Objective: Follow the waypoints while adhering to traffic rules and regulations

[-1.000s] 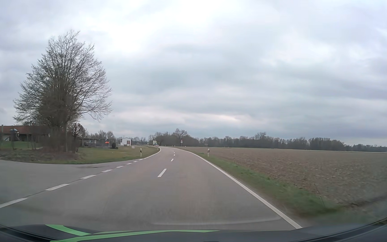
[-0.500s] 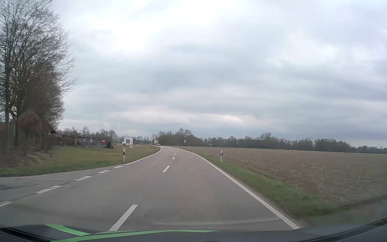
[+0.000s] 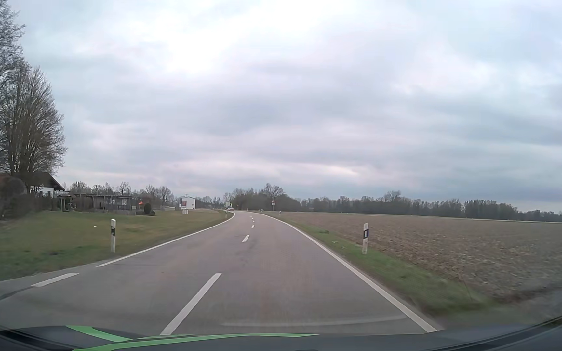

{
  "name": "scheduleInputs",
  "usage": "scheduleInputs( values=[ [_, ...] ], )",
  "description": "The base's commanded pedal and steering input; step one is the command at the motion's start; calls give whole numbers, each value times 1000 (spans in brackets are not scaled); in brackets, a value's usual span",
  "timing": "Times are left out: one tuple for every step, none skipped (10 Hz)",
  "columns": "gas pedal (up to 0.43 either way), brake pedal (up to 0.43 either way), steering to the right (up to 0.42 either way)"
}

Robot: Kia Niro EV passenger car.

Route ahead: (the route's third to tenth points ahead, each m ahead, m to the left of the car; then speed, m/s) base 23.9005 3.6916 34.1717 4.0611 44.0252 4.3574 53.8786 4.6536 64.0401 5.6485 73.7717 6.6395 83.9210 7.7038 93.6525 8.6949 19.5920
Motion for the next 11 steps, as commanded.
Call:
scheduleInputs(
  values=[
    [189, 0, -6],
    [189, 0, -6],
    [189, 0, -6],
    [189, 0, -6],
    [177, 0, -6],
    [177, 0, -6],
    [177, 0, -6],
    [177, 0, -6],
    [177, 0, -6],
    [177, 0, -6],
    [177, 0, -6]
  ],
)
